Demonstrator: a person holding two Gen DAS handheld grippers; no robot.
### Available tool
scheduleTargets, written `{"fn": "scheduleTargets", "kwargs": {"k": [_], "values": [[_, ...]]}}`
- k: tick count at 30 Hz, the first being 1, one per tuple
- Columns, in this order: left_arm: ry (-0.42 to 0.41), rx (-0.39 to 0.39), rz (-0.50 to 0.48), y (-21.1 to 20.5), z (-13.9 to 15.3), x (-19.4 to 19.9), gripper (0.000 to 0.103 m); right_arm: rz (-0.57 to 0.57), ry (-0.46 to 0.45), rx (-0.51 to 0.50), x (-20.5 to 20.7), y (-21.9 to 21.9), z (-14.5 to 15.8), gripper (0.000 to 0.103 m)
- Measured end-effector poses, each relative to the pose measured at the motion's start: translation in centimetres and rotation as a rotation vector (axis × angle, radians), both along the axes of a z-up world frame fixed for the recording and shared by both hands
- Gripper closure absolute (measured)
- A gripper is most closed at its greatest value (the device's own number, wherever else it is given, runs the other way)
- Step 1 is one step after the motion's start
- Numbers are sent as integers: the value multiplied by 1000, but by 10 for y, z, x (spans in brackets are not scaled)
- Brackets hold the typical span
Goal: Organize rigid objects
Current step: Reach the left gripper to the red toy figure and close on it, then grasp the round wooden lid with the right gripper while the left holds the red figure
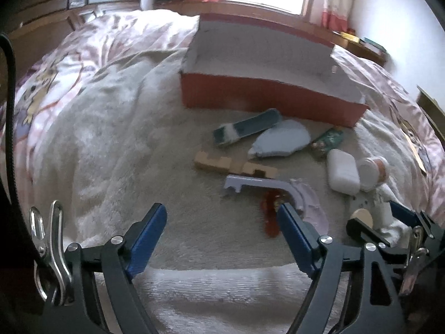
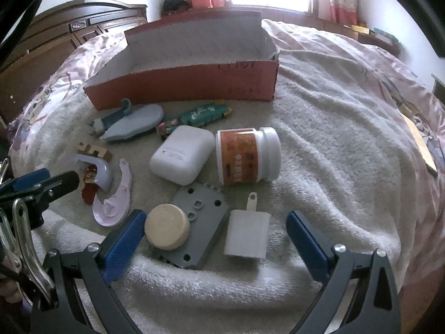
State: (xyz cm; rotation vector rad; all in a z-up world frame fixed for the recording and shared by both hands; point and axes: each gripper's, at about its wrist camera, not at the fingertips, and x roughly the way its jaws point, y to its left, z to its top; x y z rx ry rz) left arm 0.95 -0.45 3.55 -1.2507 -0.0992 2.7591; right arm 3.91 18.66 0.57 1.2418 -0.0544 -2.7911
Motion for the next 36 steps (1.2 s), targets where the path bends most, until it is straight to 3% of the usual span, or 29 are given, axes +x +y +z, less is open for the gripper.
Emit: {"fn": "scheduleTargets", "kwargs": {"k": [3,11,18,20,31,36], "values": [[-2,-5,-38,7,-1,1,20,0,4,-6,1,2,0,1],[-37,-11,-104,22,-11,-6,55,2,24,-17,6,6,3,1],[-24,-28,-156,37,-13,-6,57,6,41,-18,9,9,7,1],[-31,-41,-151,37,-15,-8,78,5,42,-18,9,10,7,1],[-17,15,-93,12,-8,0,81,12,63,-8,19,13,17,2],[-37,35,-70,1,-11,1,81,47,43,-47,23,11,20,12]]}}
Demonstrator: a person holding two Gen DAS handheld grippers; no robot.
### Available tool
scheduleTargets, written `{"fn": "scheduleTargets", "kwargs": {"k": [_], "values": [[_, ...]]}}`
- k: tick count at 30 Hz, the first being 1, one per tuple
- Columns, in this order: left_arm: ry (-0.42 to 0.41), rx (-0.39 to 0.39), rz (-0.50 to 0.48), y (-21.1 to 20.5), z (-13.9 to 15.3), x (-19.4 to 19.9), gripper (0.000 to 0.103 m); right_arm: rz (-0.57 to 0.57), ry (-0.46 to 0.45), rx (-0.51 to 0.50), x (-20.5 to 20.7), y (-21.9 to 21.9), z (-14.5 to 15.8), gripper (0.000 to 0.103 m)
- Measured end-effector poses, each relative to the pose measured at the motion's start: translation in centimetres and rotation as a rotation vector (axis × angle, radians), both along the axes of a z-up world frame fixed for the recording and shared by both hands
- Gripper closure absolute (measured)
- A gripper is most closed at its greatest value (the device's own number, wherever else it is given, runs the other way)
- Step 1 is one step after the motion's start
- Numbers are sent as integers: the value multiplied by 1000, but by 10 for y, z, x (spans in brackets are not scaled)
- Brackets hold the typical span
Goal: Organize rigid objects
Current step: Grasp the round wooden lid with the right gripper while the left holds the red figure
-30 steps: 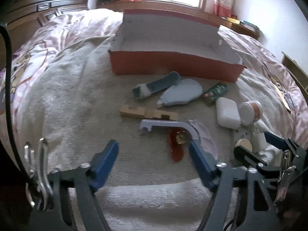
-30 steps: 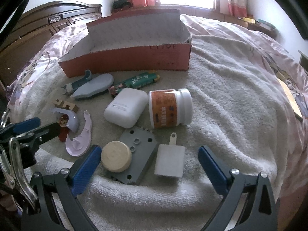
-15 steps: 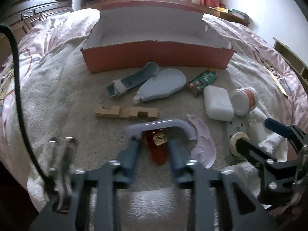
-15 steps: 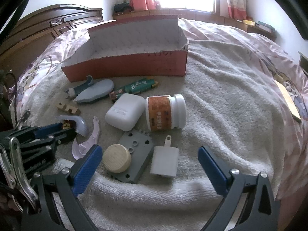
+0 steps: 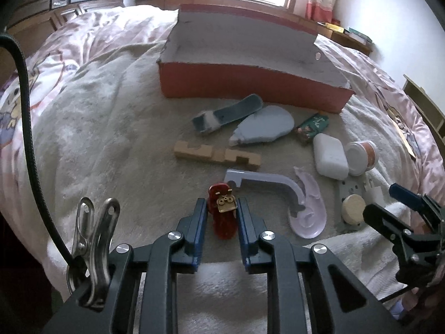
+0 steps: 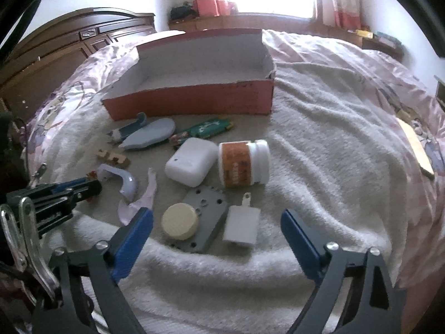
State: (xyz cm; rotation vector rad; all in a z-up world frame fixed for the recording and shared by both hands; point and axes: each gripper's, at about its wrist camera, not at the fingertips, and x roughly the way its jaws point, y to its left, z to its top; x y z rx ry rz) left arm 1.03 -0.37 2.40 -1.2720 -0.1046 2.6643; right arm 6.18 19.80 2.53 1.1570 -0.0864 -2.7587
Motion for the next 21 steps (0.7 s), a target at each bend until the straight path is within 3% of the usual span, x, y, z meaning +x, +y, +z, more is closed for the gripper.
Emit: {"fn": "scheduleTargets", "kwargs": {"k": [9,16,21], "values": [[-19,45,7,-7,-6,-1,81,43,9,37,6,-14,3,35],[-18,63,4,-8,-7,-2,81,103,60,75,13,-30,11,39],[-16,71,5,-9,-7,-2,81,123,3,82,7,-35,0,51]]}}
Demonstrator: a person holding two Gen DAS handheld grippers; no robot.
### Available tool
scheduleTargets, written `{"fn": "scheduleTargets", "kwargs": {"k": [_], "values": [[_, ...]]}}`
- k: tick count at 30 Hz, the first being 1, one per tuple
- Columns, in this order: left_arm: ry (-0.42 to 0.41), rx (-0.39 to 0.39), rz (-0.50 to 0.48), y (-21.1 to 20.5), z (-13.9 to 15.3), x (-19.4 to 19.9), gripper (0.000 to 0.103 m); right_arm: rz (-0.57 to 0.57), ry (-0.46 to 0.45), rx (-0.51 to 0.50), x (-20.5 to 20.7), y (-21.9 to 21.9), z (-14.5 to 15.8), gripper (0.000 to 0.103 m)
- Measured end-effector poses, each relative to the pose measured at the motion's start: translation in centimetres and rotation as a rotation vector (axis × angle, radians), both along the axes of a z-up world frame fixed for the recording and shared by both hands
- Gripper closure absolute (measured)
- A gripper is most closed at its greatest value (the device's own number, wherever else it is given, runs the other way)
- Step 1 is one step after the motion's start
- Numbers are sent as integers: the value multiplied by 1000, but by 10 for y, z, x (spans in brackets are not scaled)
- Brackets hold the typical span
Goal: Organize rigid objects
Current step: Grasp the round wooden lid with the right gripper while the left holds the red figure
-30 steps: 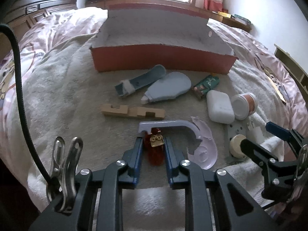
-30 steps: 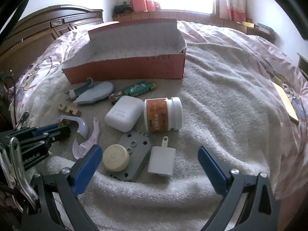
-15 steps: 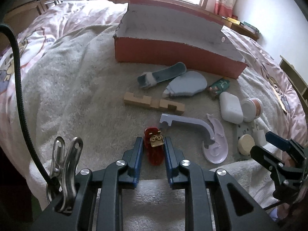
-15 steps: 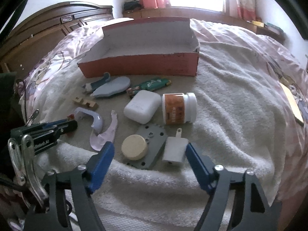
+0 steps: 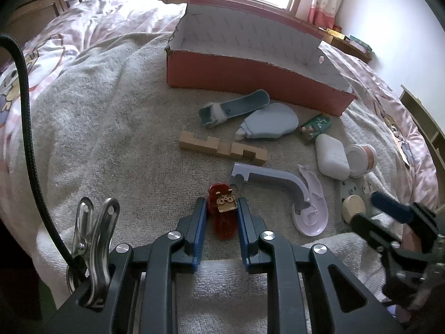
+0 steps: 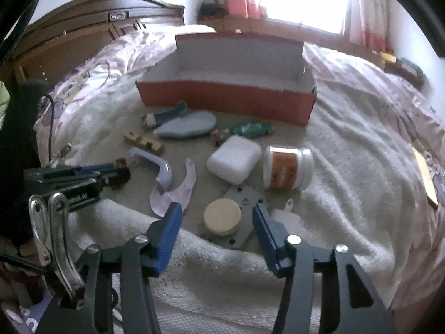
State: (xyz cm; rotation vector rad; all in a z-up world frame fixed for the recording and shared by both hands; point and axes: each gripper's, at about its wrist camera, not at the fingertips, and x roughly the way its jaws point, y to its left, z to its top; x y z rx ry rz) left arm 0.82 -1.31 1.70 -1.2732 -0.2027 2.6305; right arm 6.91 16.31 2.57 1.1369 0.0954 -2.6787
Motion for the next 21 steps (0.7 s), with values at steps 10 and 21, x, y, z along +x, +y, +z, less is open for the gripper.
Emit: {"fn": "scheduleTargets", "kwargs": {"k": [10,21], "values": [[7,-1,2,1,2,2,81,-17,-48,-14,-7,4,-13,65],[53,-40,25,6,13,8,81,32,-40,-64,-8,8,-8,70]]}}
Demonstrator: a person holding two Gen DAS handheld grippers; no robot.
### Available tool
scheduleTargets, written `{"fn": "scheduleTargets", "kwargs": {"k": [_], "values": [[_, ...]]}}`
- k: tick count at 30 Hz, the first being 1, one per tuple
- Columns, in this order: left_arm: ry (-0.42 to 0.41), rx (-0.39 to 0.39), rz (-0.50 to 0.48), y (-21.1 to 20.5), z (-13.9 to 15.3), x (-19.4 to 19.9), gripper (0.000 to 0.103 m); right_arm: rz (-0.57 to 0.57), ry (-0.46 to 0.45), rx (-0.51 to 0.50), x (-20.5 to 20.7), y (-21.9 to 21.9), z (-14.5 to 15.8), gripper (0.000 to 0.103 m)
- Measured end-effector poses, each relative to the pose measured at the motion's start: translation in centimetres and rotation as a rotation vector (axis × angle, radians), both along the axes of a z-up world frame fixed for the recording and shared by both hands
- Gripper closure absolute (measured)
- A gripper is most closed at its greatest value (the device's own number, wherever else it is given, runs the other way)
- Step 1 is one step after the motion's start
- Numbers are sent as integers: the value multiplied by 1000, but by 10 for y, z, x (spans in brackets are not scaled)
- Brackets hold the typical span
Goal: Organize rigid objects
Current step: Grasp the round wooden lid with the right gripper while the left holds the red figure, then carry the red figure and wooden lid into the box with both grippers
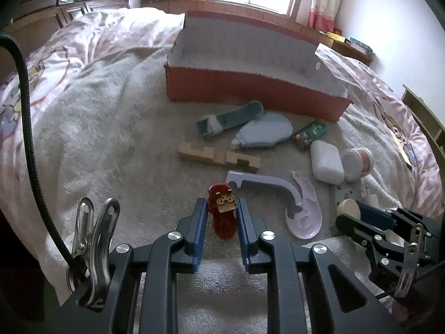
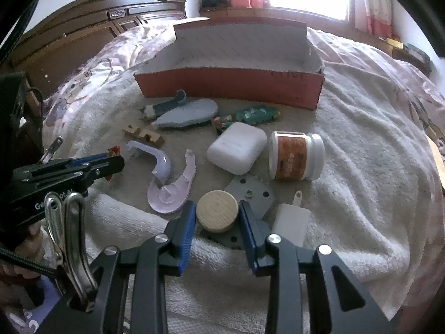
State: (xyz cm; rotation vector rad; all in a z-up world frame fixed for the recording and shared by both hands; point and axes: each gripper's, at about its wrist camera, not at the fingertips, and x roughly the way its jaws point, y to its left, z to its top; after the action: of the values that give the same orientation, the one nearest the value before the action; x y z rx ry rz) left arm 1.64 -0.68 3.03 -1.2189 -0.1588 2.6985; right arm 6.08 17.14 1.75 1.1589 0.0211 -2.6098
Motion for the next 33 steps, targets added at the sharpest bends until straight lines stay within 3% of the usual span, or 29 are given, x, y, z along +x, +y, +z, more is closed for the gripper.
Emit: {"fn": "scheduleTargets", "kwargs": {"k": [8,15,24,33], "values": [[31,-21,-1,3,9,1,81,31,38,-63,1,4,8,70],[50,-18,-76,10,21,-4,81,5,62,-130,-6,12,11,70],[35,-17,-158,23,25,-14,81,-55,72,-126,-7,17,15,70],[64,55,-99,22,30,-28,81,33,98,-40,-20,12,42,70]]}}
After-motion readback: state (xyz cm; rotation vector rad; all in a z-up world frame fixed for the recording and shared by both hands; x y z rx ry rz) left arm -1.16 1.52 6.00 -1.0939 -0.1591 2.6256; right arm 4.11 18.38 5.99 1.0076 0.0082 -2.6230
